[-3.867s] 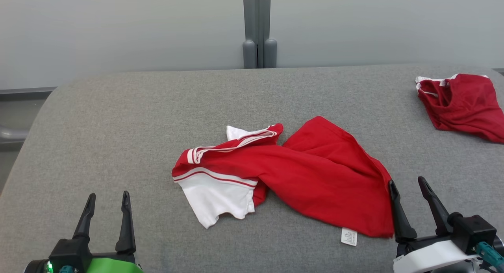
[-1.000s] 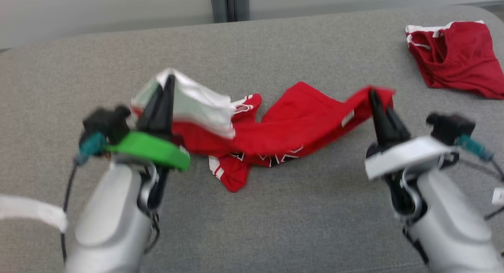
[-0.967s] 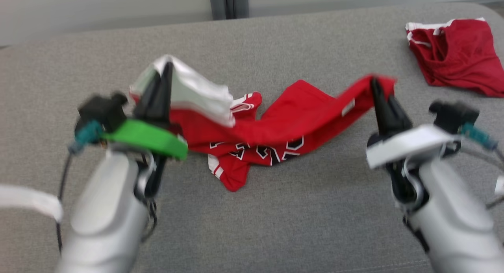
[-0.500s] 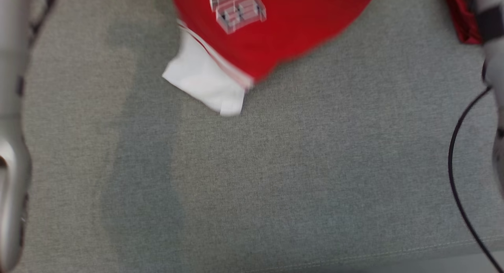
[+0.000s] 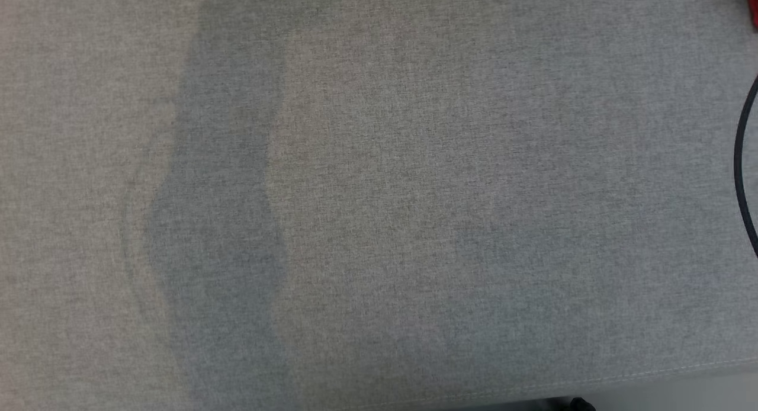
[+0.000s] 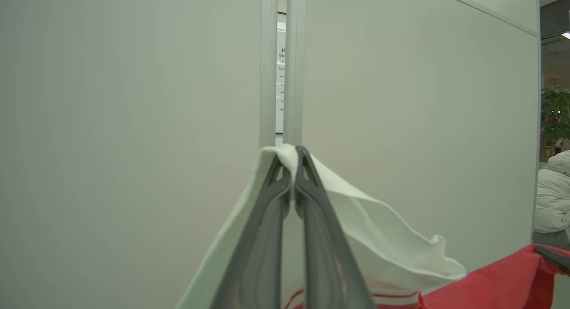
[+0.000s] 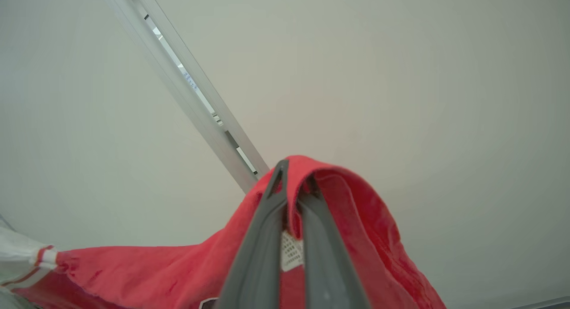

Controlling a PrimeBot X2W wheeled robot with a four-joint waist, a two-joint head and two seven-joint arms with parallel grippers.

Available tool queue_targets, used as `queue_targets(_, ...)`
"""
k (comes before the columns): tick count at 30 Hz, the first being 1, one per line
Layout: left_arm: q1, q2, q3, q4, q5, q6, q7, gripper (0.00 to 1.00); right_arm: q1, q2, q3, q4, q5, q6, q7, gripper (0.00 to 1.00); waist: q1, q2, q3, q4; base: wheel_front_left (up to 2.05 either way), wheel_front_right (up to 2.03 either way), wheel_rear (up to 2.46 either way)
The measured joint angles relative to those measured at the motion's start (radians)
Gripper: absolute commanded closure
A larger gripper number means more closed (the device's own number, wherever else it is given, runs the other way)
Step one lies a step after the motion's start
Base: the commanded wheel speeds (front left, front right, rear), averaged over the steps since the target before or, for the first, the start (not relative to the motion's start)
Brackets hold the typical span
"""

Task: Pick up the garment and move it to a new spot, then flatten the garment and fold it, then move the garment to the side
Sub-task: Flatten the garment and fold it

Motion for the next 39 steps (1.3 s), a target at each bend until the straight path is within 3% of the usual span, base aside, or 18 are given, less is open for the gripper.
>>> queue_targets(5,0.016,0.002,-0.037,0.006,-0.028,0.0,-0.024,1.0,0.008,-0.013,0.043,0.001,0.035,0.0,-0.006,1.0,0.0,0.0,0.019,0.008,0.0,0.0,0.0)
queue_targets(11,0.194,0.012,-0.056,-0.069,-0.076,0.0,-0.04,1.0,0.138,-0.034,0.102,-0.061,0.104,0.0,-0.008,1.0,0.0,0.0,0.018,0.015,0.0,0.0,0.0)
queue_targets(17,0.495,0.058,0.032,-0.287,-0.057,0.006,-0.045,1.0,0.406,-0.07,0.16,-0.216,0.206,0.0,-0.025,1.0,-0.0001,0.0,-0.03,0.014,0.0,0.0,0.0)
queue_targets(22,0.845,0.06,0.116,-0.507,0.001,0.06,-0.045,1.0,0.682,-0.112,0.198,-0.365,0.281,0.0,-0.045,1.0,-0.0002,0.0,-0.093,0.009,0.0,0.0,0.0)
queue_targets(30,1.365,-0.011,0.208,-0.768,0.046,0.111,-0.047,1.0,1.082,-0.176,0.207,-0.527,0.368,0.0,-0.09,1.0,-0.0002,0.0,-0.2,0.007,0.0,0.0,0.0)
queue_targets(39,1.779,-0.093,0.237,-0.855,0.065,0.096,-0.046,1.0,1.422,-0.216,0.214,-0.58,0.369,0.0,-0.12,1.0,-0.0002,0.0,-0.313,0.014,0.0,0.0,0.0)
